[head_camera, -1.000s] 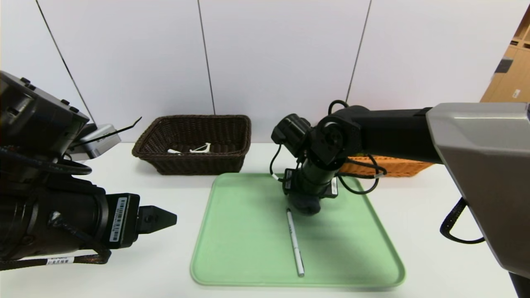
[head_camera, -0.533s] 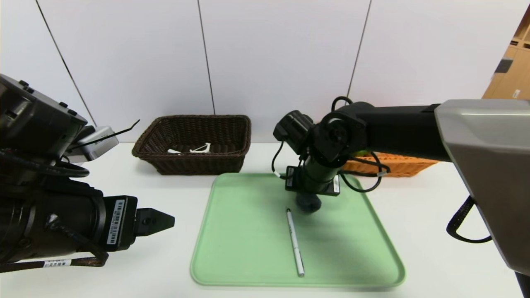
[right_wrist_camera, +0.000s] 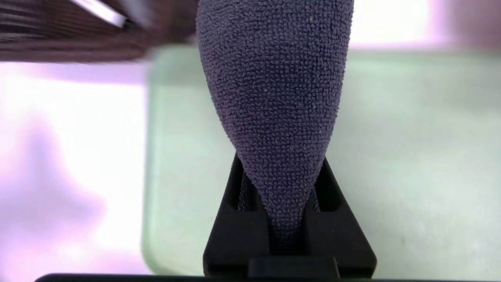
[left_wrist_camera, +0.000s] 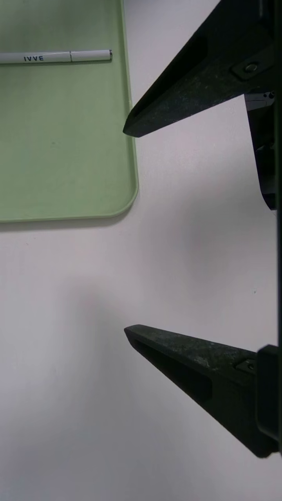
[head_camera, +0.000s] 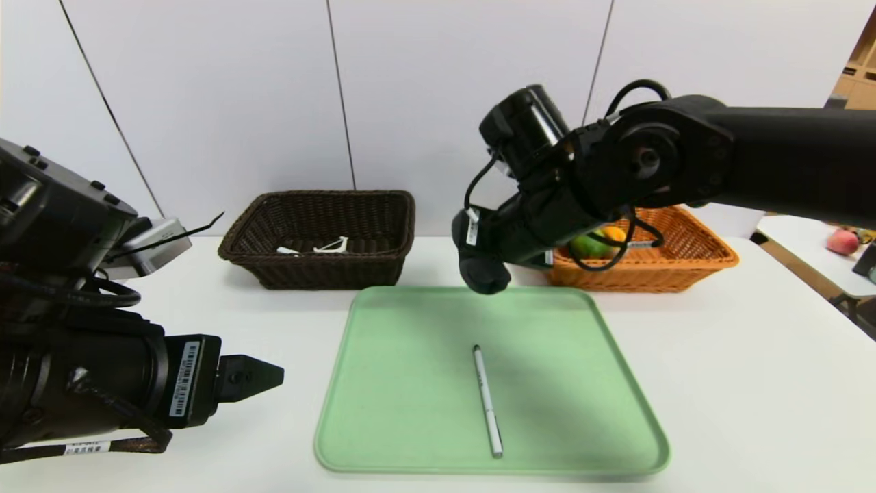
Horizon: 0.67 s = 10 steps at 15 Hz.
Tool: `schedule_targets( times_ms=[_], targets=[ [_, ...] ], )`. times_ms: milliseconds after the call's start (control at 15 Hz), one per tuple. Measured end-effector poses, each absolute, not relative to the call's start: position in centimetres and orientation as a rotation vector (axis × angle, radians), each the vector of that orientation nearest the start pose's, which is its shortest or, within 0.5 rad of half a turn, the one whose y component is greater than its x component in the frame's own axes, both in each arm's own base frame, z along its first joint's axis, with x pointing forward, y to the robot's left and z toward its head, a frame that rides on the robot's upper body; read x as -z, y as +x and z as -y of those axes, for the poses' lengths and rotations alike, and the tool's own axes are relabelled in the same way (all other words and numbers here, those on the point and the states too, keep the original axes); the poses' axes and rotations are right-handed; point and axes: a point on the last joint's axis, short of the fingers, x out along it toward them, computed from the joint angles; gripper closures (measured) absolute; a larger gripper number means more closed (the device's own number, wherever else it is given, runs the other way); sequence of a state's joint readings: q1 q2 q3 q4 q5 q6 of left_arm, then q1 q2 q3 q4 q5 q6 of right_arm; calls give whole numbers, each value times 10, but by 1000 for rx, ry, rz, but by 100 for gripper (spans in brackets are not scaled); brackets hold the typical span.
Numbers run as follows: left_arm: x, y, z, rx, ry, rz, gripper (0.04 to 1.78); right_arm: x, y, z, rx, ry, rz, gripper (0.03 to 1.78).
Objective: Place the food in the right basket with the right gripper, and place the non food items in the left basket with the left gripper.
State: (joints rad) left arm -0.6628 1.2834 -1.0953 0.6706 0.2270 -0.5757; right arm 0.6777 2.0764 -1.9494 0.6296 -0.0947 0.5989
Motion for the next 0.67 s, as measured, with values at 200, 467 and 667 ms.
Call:
schedule_targets(
  times_ms=[200,467,667],
  targets=[
    [-251,134,98,165,-168,-862,13,-267,320,-260,-457,207,-612,158],
    [-251,134,96,154,-178,-850,13,-270,344,-289,-569,212,-282,158],
    [-242,135,94,140,-182,-848,13,-250,360,-317,-630,250,-127,158]
  ],
)
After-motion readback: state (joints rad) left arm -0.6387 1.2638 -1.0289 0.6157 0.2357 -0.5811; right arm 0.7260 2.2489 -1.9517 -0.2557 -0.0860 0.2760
